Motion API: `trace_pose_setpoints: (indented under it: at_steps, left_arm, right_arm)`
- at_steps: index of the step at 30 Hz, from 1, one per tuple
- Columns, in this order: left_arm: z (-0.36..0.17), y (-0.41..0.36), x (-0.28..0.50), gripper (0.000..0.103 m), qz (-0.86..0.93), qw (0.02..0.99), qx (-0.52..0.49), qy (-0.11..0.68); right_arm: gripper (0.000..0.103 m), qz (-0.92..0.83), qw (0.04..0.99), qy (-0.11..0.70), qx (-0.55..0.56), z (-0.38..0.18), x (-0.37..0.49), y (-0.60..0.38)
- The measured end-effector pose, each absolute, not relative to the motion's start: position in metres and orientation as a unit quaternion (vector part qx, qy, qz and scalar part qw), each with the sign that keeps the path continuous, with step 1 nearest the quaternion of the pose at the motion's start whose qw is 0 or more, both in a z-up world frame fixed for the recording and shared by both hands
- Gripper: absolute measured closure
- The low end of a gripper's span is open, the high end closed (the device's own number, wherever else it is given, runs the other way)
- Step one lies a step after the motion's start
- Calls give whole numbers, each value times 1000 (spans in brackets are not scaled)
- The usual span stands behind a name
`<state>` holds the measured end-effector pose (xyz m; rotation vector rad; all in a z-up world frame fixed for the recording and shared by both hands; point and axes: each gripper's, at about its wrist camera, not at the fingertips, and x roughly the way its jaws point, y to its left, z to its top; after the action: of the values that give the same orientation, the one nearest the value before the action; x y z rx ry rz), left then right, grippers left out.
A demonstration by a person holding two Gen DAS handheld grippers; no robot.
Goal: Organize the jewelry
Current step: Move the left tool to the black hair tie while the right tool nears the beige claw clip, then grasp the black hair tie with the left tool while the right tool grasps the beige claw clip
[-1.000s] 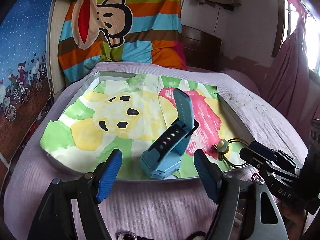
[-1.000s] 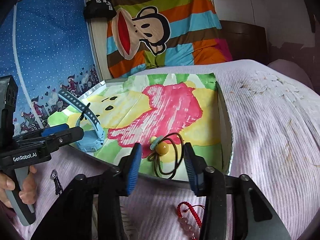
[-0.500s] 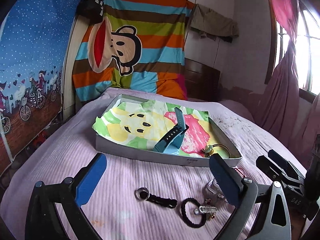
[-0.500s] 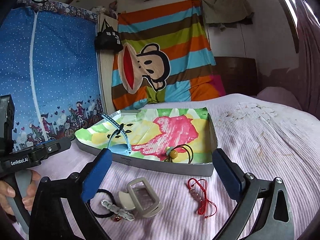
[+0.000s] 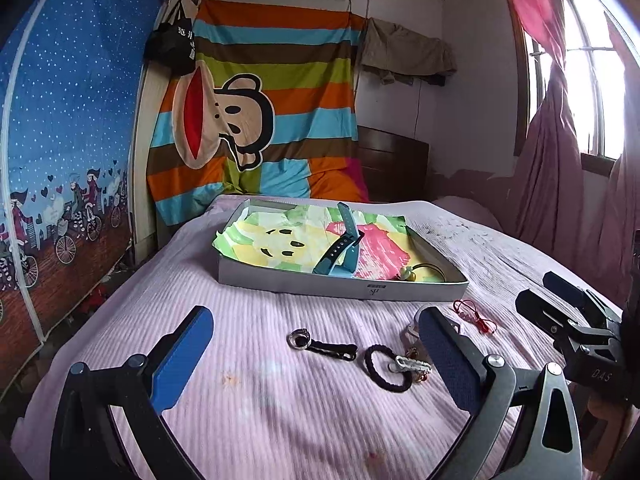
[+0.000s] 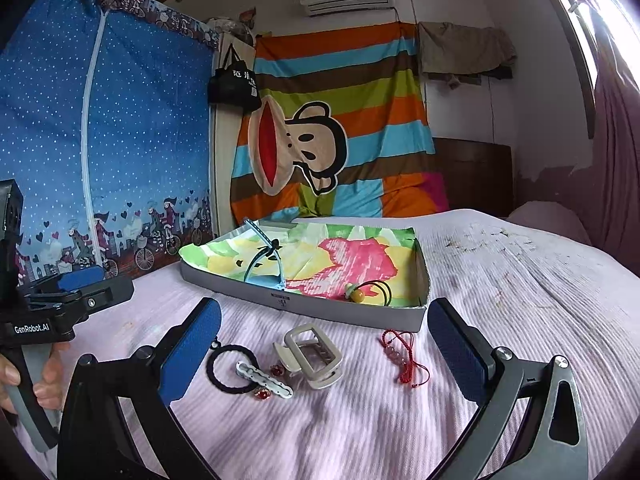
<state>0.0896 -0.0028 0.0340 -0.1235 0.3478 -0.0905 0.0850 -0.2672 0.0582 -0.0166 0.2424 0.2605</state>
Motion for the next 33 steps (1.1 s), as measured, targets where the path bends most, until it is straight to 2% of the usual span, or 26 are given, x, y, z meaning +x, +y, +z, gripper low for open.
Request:
trace_pose_setpoints:
  at_steps: [13, 16, 18, 21, 25, 27, 33]
  left_arm:
    - [18, -5, 106, 1, -82, 964, -50, 249]
    - [14, -9, 111, 13, -98, 957, -47, 268]
    - [12, -13, 114, 19, -109, 953, -43, 278]
    - [9, -20, 118, 29, -128, 947, -32, 294]
    - [3, -29, 126, 43, -156, 933, -26, 323]
    - [-2, -32, 132, 55, -167, 924, -35, 342]
    - [-18, -36, 151, 69, -178, 902, -64, 388]
  right_arm:
    - [2, 134, 974, 181, 0, 41, 106, -275]
    - [7, 140, 970, 198, 7, 35, 113, -275]
    - [18, 143, 967, 209, 9, 31, 117, -275]
    - [26, 148, 963, 226, 9, 25, 124, -273]
    - [27, 152, 955, 253, 13, 15, 134, -270]
    - [27, 157, 951, 266, 20, 10, 140, -269]
    - [27, 172, 942, 287, 30, -2, 156, -262]
